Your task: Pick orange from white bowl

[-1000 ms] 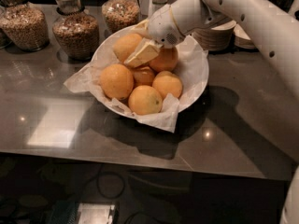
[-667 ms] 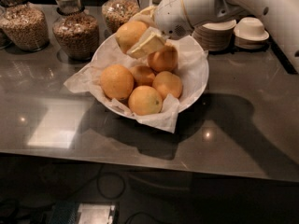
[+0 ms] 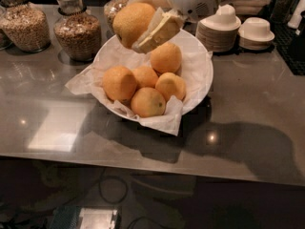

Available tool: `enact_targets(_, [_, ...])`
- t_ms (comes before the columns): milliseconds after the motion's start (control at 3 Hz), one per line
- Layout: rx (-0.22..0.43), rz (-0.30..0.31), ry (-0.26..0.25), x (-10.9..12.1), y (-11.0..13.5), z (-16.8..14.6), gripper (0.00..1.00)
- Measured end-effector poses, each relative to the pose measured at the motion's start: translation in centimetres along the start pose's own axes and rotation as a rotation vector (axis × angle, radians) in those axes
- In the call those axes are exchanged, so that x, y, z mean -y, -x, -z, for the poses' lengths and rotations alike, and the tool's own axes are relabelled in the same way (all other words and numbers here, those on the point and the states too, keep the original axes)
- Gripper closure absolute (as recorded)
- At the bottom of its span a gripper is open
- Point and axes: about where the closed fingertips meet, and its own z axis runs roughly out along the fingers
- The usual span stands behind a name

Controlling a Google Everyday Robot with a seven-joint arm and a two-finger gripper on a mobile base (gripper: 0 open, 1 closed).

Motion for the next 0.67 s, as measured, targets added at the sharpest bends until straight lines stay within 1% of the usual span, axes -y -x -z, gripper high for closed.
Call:
enact_targets(333, [-0.013, 0.065, -0.036, -4.0, 5.8, 2.1, 1.0])
enact_targets(667, [0.0, 0.096, -0.105, -8.6, 10.3, 2.0, 1.0])
